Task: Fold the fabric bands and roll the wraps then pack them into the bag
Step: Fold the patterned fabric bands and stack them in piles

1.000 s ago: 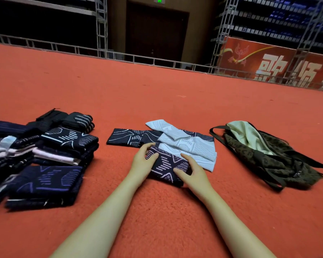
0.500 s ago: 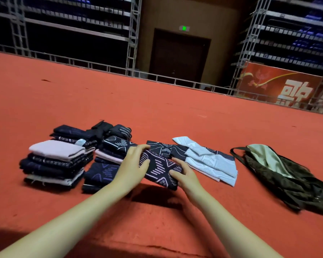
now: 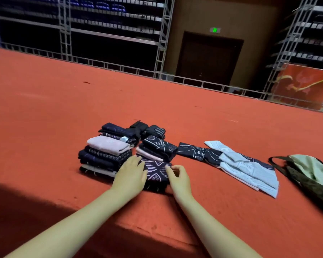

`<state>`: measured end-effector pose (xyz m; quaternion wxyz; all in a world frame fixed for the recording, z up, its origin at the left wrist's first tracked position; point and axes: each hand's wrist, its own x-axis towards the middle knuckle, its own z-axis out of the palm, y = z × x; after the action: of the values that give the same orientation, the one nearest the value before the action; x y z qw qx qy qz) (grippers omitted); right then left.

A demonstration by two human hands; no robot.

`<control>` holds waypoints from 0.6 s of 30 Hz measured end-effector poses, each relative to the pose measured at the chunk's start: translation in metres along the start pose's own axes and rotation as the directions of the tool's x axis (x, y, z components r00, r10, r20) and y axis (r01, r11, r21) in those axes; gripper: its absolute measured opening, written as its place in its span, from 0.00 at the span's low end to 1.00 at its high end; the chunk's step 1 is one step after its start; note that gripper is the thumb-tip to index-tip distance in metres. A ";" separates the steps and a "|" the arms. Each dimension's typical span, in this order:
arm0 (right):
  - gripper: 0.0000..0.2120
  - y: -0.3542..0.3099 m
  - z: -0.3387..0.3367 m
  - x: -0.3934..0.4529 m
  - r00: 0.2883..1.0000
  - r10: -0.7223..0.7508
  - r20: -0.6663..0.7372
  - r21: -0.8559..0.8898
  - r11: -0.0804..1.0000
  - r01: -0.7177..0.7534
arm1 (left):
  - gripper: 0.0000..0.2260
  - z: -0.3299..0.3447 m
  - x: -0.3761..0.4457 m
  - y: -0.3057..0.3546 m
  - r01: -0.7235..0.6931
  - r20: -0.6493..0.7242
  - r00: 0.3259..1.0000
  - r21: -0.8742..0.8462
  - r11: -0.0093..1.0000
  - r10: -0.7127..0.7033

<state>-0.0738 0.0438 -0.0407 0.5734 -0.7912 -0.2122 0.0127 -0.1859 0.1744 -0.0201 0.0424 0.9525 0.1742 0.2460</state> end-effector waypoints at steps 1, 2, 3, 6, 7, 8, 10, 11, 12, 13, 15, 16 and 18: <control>0.05 0.005 -0.007 0.002 0.999 -0.038 0.021 -0.028 0.999 0.039 | 0.20 -0.003 0.002 0.003 -0.015 -0.002 1.000 -0.020 1.000 0.015; 0.03 0.008 -0.017 0.004 0.997 -0.074 0.037 -0.064 0.995 0.076 | 0.20 -0.005 0.004 0.007 -0.028 -0.009 1.000 -0.056 0.998 0.027; 0.03 0.012 -0.029 0.007 0.994 -0.097 0.045 -0.108 0.989 0.101 | 0.19 -0.009 0.006 0.012 -0.037 -0.023 0.999 -0.104 0.994 0.034; 0.04 0.029 -0.075 0.022 0.994 -0.109 0.007 -0.237 0.965 0.108 | 0.19 -0.014 0.015 0.038 -0.083 -0.042 0.996 -0.231 0.969 0.075; 0.06 0.037 -0.092 0.029 0.995 -0.102 -0.017 -0.278 0.956 0.093 | 0.20 -0.014 0.019 0.049 -0.099 -0.041 0.995 -0.266 0.959 0.092; 0.08 0.045 -0.110 0.034 0.995 -0.094 -0.045 -0.314 0.947 0.075 | 0.22 -0.011 0.023 0.060 -0.117 -0.038 0.993 -0.293 0.949 0.111; 0.10 0.062 -0.146 0.040 0.991 -0.065 -0.116 -0.371 0.929 0.018 | 0.22 -0.002 0.031 0.086 -0.163 -0.041 0.986 -0.336 0.928 0.159; 0.11 0.070 -0.164 0.042 0.987 -0.051 -0.150 -0.404 0.915 -0.014 | 0.22 0.004 0.035 0.100 -0.179 -0.034 0.983 -0.355 0.918 0.179; 0.12 0.079 -0.180 0.043 0.982 -0.045 -0.182 -0.449 0.893 -0.043 | 0.21 0.012 0.040 0.113 -0.192 -0.021 0.980 -0.372 0.908 0.198; 0.12 0.088 -0.196 0.044 0.977 -0.054 -0.208 -0.500 0.864 -0.058 | 0.21 0.021 0.044 0.126 -0.204 -0.002 0.975 -0.385 0.900 0.220; 0.13 0.105 -0.222 0.047 0.963 -0.095 -0.253 -0.582 0.810 -0.073 | 0.21 0.040 0.052 0.152 -0.201 0.057 0.968 -0.407 0.891 0.245; 0.13 0.111 -0.233 0.049 0.954 -0.114 -0.277 -0.603 0.794 -0.080 | 0.20 0.051 0.056 0.164 -0.189 0.087 0.965 -0.420 0.888 0.247; 0.13 0.118 -0.246 0.056 0.937 -0.157 -0.312 -0.653 0.752 -0.091 | 0.20 0.071 0.065 0.186 -0.151 0.139 0.962 -0.448 0.881 0.236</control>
<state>0.0798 -0.1884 -0.0517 0.2866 -0.9273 -0.1125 -0.2129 -0.0400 0.0235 -0.0220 0.2443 0.9509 0.0140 0.1897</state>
